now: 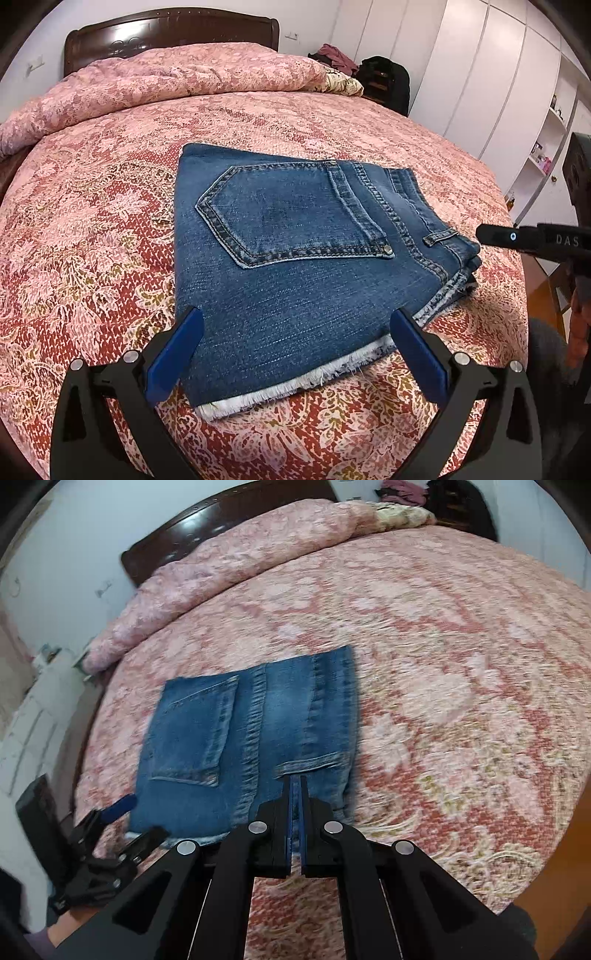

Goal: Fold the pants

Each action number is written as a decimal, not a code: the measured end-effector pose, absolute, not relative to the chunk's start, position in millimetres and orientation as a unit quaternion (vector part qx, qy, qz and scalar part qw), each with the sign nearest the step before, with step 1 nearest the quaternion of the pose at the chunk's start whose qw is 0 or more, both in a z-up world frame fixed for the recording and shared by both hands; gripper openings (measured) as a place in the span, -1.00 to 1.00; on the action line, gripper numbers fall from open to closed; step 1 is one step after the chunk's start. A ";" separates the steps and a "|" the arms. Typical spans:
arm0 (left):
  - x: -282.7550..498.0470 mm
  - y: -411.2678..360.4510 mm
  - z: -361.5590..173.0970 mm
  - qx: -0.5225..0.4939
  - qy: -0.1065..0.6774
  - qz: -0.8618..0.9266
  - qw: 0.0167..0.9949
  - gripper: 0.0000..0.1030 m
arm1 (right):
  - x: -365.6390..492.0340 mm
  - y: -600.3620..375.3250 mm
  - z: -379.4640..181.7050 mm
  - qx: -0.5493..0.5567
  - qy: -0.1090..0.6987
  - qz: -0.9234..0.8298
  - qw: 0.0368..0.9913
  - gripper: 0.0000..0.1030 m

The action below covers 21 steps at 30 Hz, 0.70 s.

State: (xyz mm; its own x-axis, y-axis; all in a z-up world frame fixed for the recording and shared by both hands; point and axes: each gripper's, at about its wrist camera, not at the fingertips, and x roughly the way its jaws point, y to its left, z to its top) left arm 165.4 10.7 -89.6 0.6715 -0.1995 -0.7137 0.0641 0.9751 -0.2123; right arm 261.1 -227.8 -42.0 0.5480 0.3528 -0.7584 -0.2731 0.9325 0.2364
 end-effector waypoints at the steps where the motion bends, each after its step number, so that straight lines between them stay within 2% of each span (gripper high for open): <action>1: 165.8 10.2 -89.8 -0.084 0.400 -0.072 0.910 0.96 | 262.7 -231.4 -41.9 0.047 0.441 0.164 0.881 -0.99; 15: 166.7 13.8 -91.5 -0.093 0.399 -0.078 0.909 0.96 | 264.9 -262.7 -64.5 0.149 0.487 0.125 0.852 -0.99; 19: 165.2 14.5 -91.8 -0.096 0.397 -0.080 0.909 0.96 | 264.1 -275.3 -68.6 0.219 0.488 0.140 0.833 -0.99; 20: 165.0 14.9 -91.9 -0.097 0.397 -0.081 0.909 0.96 | 264.8 -278.1 -70.4 0.235 0.493 0.142 0.826 -0.98; 21: 164.9 15.4 -92.0 -0.097 0.397 -0.081 0.909 0.96 | 264.8 -281.6 -72.6 0.255 0.496 0.145 0.818 -0.80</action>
